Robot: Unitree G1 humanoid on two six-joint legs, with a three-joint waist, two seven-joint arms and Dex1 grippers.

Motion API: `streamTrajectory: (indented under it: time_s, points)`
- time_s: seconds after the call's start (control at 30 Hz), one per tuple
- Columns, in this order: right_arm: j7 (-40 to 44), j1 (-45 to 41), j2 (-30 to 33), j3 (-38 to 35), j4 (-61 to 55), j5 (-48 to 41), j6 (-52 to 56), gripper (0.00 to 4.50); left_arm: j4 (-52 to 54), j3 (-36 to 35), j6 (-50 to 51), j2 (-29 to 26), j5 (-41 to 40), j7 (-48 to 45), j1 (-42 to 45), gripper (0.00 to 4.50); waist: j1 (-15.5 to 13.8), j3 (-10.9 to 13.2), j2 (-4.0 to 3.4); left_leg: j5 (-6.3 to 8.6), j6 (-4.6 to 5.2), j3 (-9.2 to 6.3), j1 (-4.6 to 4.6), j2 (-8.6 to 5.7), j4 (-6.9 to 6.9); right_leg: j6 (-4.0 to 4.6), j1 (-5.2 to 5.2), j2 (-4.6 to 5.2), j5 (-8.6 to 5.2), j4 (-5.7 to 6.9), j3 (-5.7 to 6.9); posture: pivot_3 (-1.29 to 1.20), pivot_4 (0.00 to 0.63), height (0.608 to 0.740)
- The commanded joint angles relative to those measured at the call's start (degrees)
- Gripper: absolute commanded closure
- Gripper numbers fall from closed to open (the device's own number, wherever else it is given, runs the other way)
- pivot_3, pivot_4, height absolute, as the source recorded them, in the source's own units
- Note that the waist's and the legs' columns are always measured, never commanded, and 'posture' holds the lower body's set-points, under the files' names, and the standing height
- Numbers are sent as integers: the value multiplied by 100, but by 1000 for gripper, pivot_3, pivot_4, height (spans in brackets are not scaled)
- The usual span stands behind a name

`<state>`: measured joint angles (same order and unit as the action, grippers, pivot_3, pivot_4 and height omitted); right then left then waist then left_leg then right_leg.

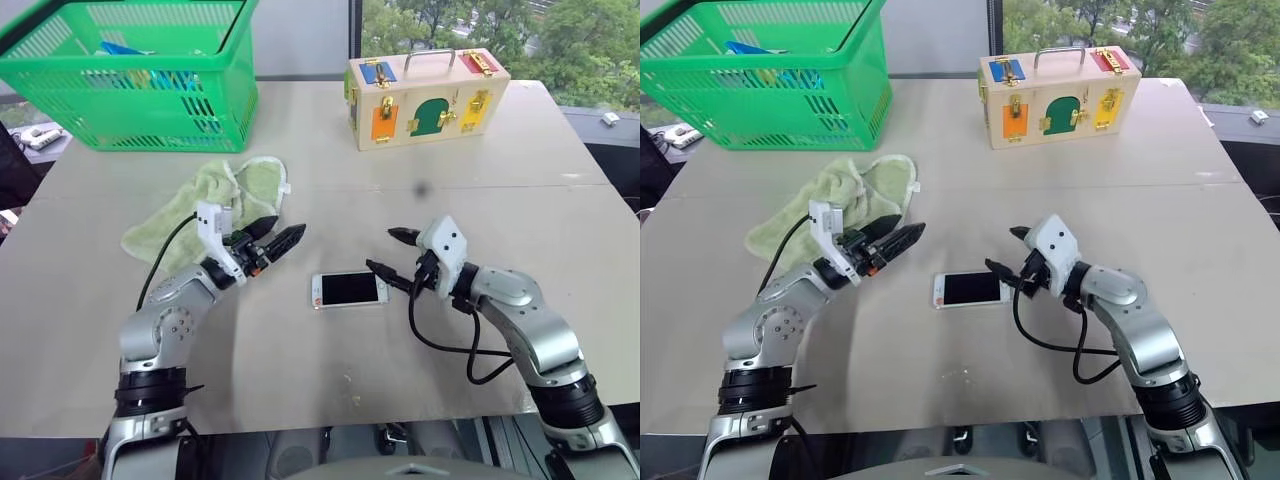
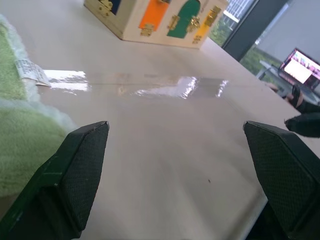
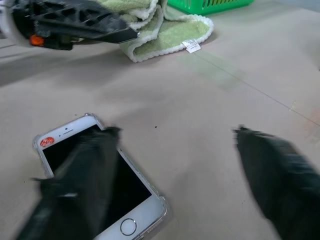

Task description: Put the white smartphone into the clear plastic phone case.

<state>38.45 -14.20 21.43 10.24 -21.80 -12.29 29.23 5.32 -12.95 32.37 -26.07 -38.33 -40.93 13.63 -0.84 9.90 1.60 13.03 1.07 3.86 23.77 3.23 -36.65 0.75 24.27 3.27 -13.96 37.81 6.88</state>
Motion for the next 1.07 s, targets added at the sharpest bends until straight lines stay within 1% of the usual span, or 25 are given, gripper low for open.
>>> streamTrajectory:
  time_s: [0.03, 0.07, 0.13, 0.17, 0.2, 0.27, 0.3, 0.43, 0.47, 0.53, 0.57, 0.67, 0.77, 0.9, 1.07]
  points:
    - [-7, 433, 267, -465, -509, -210, -69, 2813, 601, -3, -46, -227, -56, -233, -276, 1433, -7, 0, 0, 0, 0, 0, 2, -1, -1, 0, 0, 1, 0, -1, -1, 0, 150, 740]
    - [-34, 628, 355, -606, -627, -249, -56, 3425, 726, -15, -60, -276, -51, -254, -381, 2019, -11, 0, -1, 0, 0, 1, 2, -2, -1, 0, -1, 4, 0, -2, -2, 0, 150, 740]
    - [-91, 1014, 518, -888, -842, -312, -43, 4345, 959, -78, 20, -391, -126, -275, -580, 2913, -12, 0, -1, 1, 0, 2, 4, -5, -1, 0, -1, 7, 0, -4, -3, 0, 150, 740]
    - [-35, 1384, 662, -1188, -1002, -409, 1, 4469, 1123, -156, 33, -566, -165, -453, -821, 3081, -8, 1, -1, 1, 0, 3, 4, -5, -1, 0, -1, 9, 0, -5, -3, 0, 150, 740]
    - [7, 1684, 796, -1410, -1116, -421, -25, 4492, 1241, -236, 61, -697, -218, -577, -1014, 2897, -1, 2, -2, 1, 0, 5, 2, -5, -2, -1, -1, 8, 0, -4, -6, 0, 150, 740]
    - [258, 2290, 1079, -1774, -1321, -543, -68, 3913, 1399, -456, 146, -889, -359, -731, -1332, 2458, -4, 4, -8, 2, 1, 2, 0, 0, -7, 1, -1, 8, -1, 1, -6, 0, 150, 740]
    - [294, 2542, 1150, -1965, -1390, -620, -109, 3624, 1450, -549, 145, -978, -394, -757, -1475, 1955, -5, 5, -8, 3, -1, 2, -1, 1, -3, 2, -1, 11, -3, -2, -6, 0, 150, 740]
    - [449, 3275, 1361, -2614, -1575, -870, -191, 1832, 1649, -808, 130, -1277, -445, -988, -1997, 193, -1, 9, -16, 3, 0, -3, -4, 3, -8, 2, 0, 22, -2, 5, -2, 0, 150, 740]
    - [498, 3481, 1407, -2832, -1629, -926, -202, 1385, 1702, -889, 111, -1348, -431, -1045, -2171, 0, -1, 11, -18, 3, 0, -5, -6, 3, -9, 2, 0, 22, -2, 5, -2, 0, 150, 740]
    - [572, 3804, 1486, -3164, -1708, -1025, -213, 361, 1754, -1029, 79, -1446, -441, -1129, -2421, 0, -5, 11, -20, 3, 0, -10, -9, 5, -11, 3, -3, 23, -2, 5, -1, 0, 150, 740]
    - [613, 3934, 1512, -3302, -1733, -1070, -222, 43, 1770, -1085, 48, -1482, -421, -1164, -2523, 0, -10, 12, -21, 3, 0, -16, -6, 5, -17, 5, -4, 23, -4, 6, 2, 0, 150, 740]
    - [587, 4166, 1445, -3729, -1785, -1282, -197, 43, 1851, -1229, -29, -1530, -254, -1084, -2833, 0, -15, 12, -21, 4, 0, -22, -3, 4, -20, 18, -5, 22, -11, 6, 3, 0, 150, 740]
    - [408, 4094, 1323, -3923, -1676, -1379, -206, 43, 1932, -1258, -56, -1467, -152, -873, -2943, 0, -14, 12, -21, 4, 0, -22, -2, 2, -20, 13, -6, 23, -8, 5, 1, 0, 150, 740]
    - [281, 3782, 1297, -3869, -1331, -1300, -321, 43, 2115, -1124, 6, -1374, -203, -694, -2952, 0, -13, 11, -21, 3, 0, -24, -1, 2, -21, 12, -7, 22, -8, 5, 1, 0, 150, 740]
    - [294, 3451, 1335, -3776, -865, -1193, -575, 43, 2268, -894, -130, -1283, -20, -709, -3198, 0, -14, 12, -21, 4, 1, -22, 0, -4, -22, 5, -9, 21, -3, 5, -1, 0, 150, 740]
